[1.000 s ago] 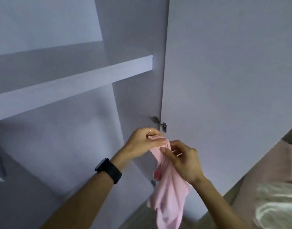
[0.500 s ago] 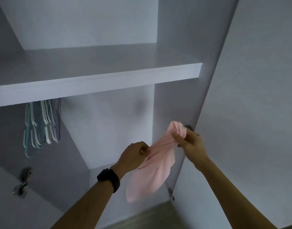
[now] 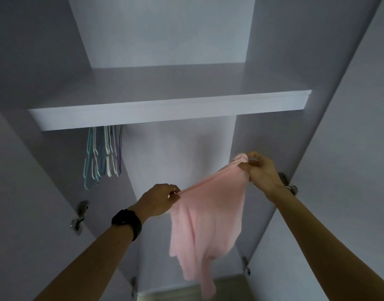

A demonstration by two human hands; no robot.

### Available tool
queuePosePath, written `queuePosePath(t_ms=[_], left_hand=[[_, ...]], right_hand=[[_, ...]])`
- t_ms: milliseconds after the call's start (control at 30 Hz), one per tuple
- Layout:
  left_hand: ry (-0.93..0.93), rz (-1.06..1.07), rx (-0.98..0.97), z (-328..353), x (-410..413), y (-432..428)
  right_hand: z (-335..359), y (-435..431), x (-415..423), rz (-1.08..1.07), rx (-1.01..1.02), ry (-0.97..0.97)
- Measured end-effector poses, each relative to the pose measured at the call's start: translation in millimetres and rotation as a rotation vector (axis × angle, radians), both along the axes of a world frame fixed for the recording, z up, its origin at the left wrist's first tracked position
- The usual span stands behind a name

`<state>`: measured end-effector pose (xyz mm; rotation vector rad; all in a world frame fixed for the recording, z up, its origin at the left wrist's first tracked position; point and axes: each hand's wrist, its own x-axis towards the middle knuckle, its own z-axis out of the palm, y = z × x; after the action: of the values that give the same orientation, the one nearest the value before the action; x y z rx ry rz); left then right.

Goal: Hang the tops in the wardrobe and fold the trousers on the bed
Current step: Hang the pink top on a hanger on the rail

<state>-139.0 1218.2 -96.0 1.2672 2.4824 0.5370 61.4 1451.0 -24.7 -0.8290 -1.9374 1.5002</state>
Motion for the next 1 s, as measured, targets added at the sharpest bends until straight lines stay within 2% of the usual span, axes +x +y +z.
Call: queuePosePath(t_ms=[133, 367, 467, 567, 633, 700, 767, 867, 933, 1000], left_hand=[[-0.013, 0.103, 0.032, 10.5, -11.4, -18.5], [-0.332, 0.251, 0.440, 37.8, -22.2, -33.9], [-0.334, 0.254, 0.481, 48.5, -27.0, -38.2], [-0.376, 0.210, 0.446, 62.9, -28.1, -40.6], [-0.282, 0.203, 0.381, 74.1, -32.3, -43.1], [-0.029, 0.228, 0.228, 83.2, -37.8, -45.4], [0.091, 0.232, 0.137, 86.6, -37.0, -45.6], [-0.098, 0.065, 0.232, 95.5, -1.9, -23.5], [-0.102, -0.038, 0.312, 98.4, 25.0, 1.9], [-0.049, -0.031, 0.390, 97.5, 38.0, 21.5]], right_hand=[[0.0, -2.2, 1.4, 0.079, 0.036, -0.053], [1.1, 3.6, 0.2, 0.043, 0.094, -0.156], [-4.4, 8.3, 2.4, 0.027, 0.297, -0.270], [-9.2, 8.7, 1.3, 0.010, 0.317, -0.275], [-7.2, 3.7, -3.5, 0.018, 0.245, -0.216], [1.6, -7.6, -9.6, 0.060, 0.163, -0.150], [14.0, -21.4, -18.9, 0.133, 0.165, -0.095], [38.1, -47.0, -38.3, 0.261, 0.251, -0.082], [49.3, -63.7, -50.6, 0.324, 0.281, -0.082], [53.1, -70.4, -56.1, 0.341, 0.296, -0.058]])
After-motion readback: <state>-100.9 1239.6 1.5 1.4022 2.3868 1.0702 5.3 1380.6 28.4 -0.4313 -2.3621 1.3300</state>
